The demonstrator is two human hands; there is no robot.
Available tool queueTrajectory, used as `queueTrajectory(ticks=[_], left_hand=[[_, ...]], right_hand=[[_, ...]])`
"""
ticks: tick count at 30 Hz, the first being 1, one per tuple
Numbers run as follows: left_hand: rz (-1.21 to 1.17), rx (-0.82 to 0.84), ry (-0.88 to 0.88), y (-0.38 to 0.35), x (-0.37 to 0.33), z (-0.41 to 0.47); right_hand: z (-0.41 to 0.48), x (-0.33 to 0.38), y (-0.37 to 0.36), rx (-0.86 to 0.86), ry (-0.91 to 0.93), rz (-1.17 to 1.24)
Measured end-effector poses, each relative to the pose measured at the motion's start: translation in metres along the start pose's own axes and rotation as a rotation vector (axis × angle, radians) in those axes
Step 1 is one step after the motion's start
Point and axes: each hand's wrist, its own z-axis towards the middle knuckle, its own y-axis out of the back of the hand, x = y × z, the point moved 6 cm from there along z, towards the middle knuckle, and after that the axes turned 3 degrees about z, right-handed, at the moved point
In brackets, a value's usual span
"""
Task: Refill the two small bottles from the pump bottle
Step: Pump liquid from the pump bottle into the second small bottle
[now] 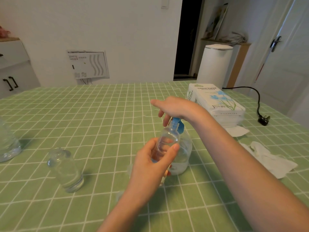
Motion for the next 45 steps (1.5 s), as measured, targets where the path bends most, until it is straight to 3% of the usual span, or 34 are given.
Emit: queueTrajectory(ticks=[45], left_hand=[[-0.031,0.004,-0.016,0.000,-0.002,0.001]], right_hand=[[-0.001,0.003,0.003,-0.032,-0.002,0.001]])
